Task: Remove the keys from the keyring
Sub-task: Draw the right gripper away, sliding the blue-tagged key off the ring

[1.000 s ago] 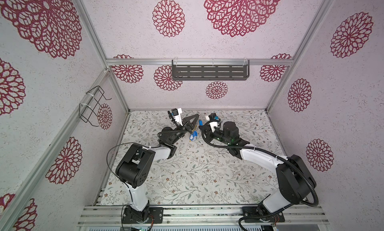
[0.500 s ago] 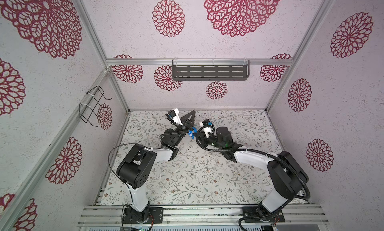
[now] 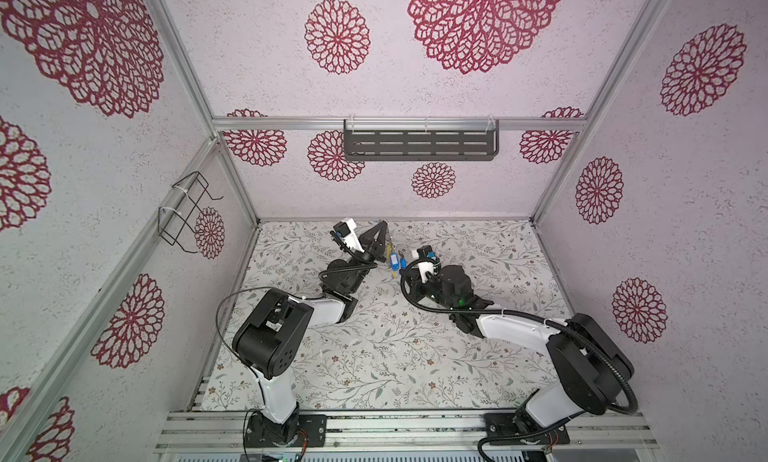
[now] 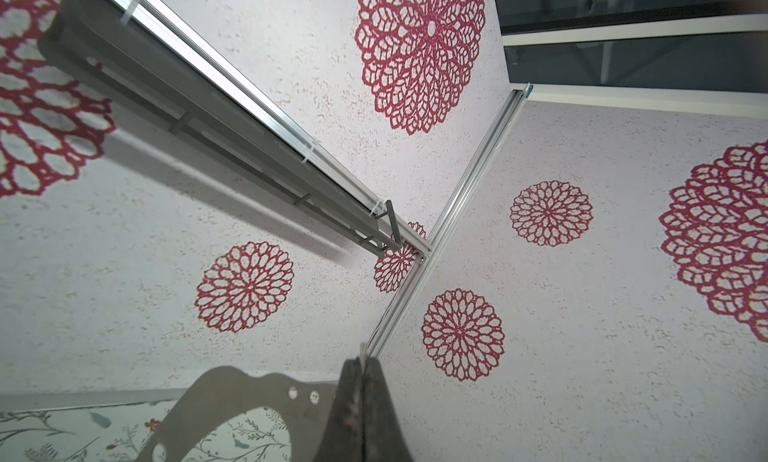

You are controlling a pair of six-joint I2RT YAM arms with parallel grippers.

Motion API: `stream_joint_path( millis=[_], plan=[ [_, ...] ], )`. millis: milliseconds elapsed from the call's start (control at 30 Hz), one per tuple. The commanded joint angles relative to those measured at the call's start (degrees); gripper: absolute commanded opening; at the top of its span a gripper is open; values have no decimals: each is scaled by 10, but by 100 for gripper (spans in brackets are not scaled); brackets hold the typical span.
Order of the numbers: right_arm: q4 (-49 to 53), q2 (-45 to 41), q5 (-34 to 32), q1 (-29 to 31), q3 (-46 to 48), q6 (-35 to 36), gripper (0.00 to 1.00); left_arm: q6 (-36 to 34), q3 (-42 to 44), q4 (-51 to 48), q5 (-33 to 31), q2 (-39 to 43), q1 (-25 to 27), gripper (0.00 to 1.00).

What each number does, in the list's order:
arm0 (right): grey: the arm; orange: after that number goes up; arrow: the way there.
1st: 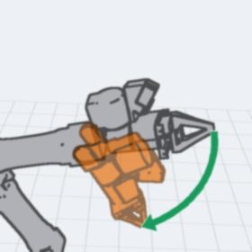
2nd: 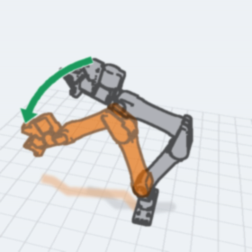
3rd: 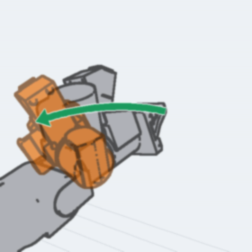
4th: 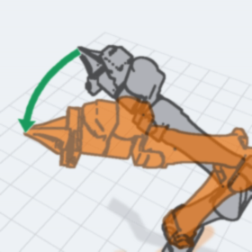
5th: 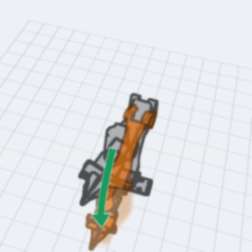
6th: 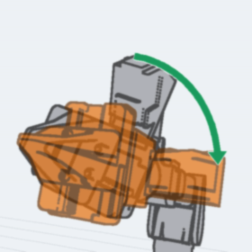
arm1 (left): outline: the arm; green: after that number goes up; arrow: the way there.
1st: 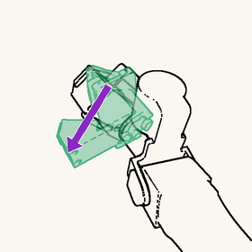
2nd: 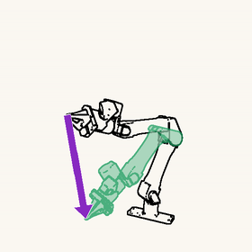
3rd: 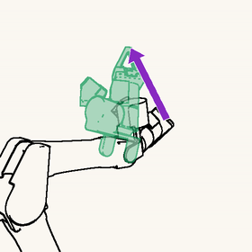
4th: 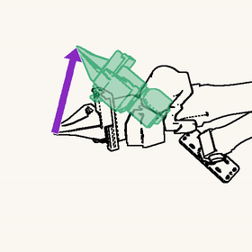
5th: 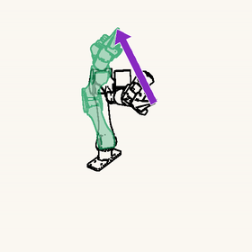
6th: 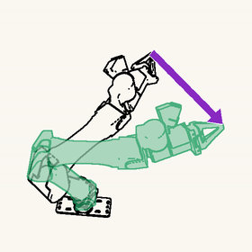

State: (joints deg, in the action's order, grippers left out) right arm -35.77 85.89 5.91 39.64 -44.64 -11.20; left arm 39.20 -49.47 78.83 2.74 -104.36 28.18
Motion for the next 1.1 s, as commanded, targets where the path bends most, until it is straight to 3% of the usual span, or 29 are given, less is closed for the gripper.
stream_joint_path(
  millis=[0,300,533,733,1067],
  plan=[
    [-26,-71,-29,-2,33,-2,0,-19,18,22,16,27,-11,0],
    [-28,-145,-112,-2,190,-63,0,-45,47,-110,70,13,-2,0],
    [76,-171,-235,-35,191,-98,0,-42,-31,-149,127,-44,42,0],
    [73,-192,-228,-95,195,-117,0,-27,-65,-154,152,-62,47,0],
    [74,-162,-164,-115,188,-87,0,-34,126,-118,95,-59,-3,2]
  ],
)
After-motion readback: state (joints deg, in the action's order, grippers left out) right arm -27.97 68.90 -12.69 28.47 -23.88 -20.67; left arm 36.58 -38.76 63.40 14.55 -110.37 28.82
